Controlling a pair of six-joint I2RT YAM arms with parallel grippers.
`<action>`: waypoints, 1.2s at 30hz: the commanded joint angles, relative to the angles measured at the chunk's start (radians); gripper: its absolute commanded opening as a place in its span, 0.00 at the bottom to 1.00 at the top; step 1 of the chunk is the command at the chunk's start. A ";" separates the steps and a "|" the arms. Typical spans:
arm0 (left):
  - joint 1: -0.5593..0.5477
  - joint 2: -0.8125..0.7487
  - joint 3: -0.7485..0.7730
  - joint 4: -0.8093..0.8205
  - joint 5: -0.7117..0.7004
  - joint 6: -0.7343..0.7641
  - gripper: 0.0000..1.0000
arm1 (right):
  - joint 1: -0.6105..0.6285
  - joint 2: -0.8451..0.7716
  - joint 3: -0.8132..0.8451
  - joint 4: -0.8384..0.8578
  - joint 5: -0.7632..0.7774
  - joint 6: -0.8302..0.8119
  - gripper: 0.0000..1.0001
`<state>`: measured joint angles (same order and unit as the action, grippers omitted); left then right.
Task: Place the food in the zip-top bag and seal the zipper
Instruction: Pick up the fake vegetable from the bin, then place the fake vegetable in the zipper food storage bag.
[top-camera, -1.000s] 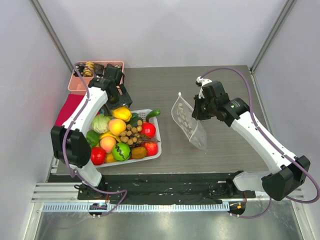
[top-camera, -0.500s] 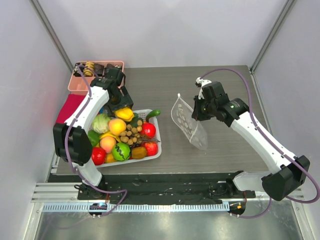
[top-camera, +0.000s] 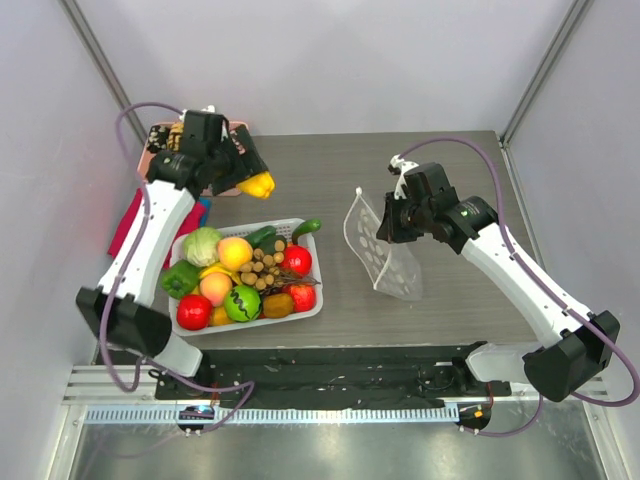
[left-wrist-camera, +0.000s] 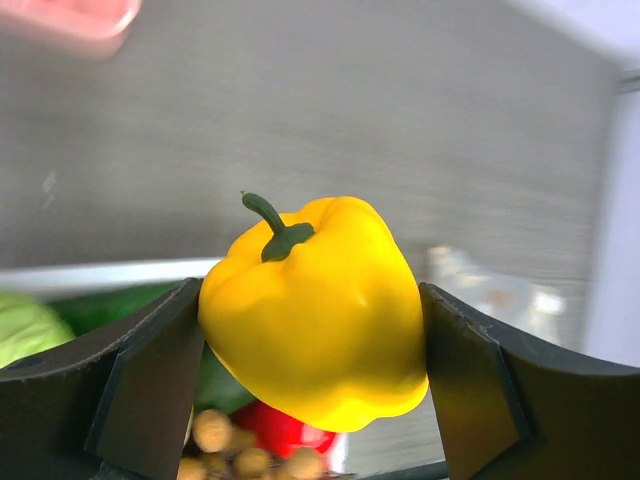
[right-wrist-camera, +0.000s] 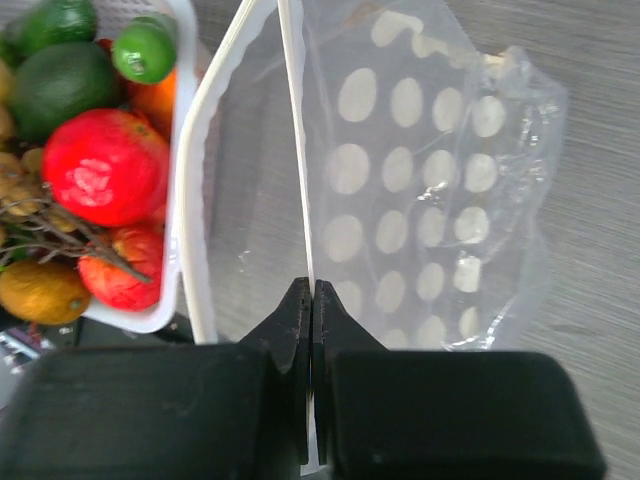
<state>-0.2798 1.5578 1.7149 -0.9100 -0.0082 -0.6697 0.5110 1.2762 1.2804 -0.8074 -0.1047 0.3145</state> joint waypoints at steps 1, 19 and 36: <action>-0.114 -0.160 -0.031 0.317 0.016 0.034 0.36 | -0.006 -0.031 0.020 0.088 -0.125 0.101 0.01; -0.538 -0.140 -0.141 0.527 -0.202 0.197 0.38 | -0.006 0.043 -0.033 0.335 -0.302 0.452 0.01; -0.610 -0.087 -0.318 0.450 -0.291 0.338 0.47 | -0.091 -0.072 -0.233 0.364 -0.300 0.474 0.01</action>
<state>-0.8898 1.4624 1.3693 -0.4622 -0.2462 -0.3828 0.4423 1.2495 1.0683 -0.4774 -0.3939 0.7780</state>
